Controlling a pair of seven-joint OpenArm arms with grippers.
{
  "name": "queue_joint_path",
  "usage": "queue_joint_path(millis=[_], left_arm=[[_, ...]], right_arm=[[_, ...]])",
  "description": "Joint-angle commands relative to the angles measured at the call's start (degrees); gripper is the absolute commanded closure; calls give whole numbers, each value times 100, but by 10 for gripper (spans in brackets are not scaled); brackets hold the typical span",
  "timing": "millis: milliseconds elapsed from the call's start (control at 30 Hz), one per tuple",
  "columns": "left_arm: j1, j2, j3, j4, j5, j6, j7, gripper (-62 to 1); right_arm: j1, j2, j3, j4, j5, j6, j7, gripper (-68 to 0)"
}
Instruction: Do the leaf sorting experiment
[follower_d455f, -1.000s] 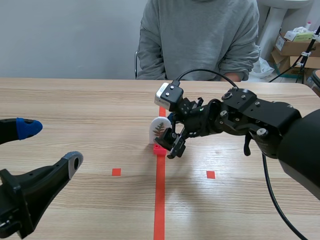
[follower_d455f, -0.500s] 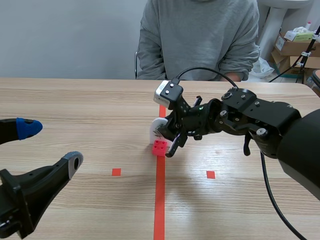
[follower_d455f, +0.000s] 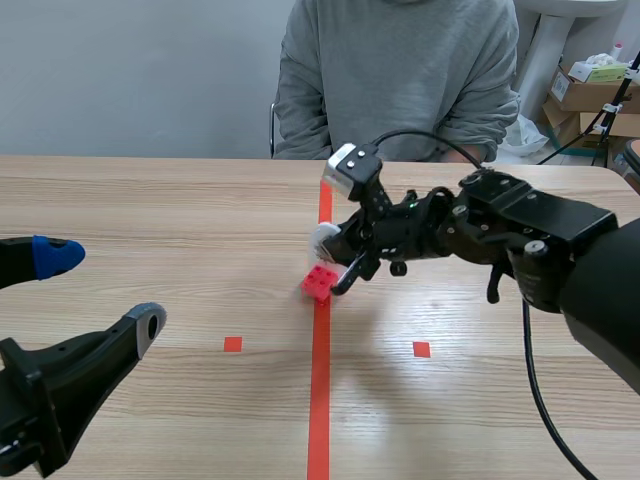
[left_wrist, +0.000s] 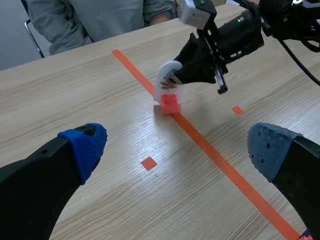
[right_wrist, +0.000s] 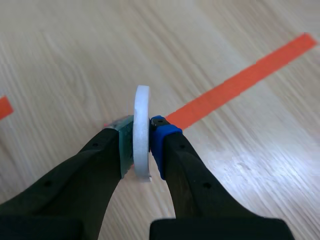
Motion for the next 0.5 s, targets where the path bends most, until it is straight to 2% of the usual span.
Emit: queue_joint_path(millis=[0, 100, 200, 333, 467], left_arm=[[11, 28, -42, 122, -35, -4, -76, -602], [9, 28, -42, 122, -35, -4, -76, -602], [9, 28, -42, 122, -35, -7, -76, -602], [9, 28, -42, 122, -37, -7, -76, -602], [9, 28, -42, 122, -37, -9, -74, -602]], right_arm=[[164, 245, 374, 188, 251, -2, -168, -15], [157, 479, 1036, 188, 595, -50, -634, -15], [140, 787, 1731, 188, 778, -273, -1014, -15], [83, 1207, 2601, 186, 861, -833, -1165, -15], [55, 1462, 3220, 173, 793, -1390, -1193, -15]])
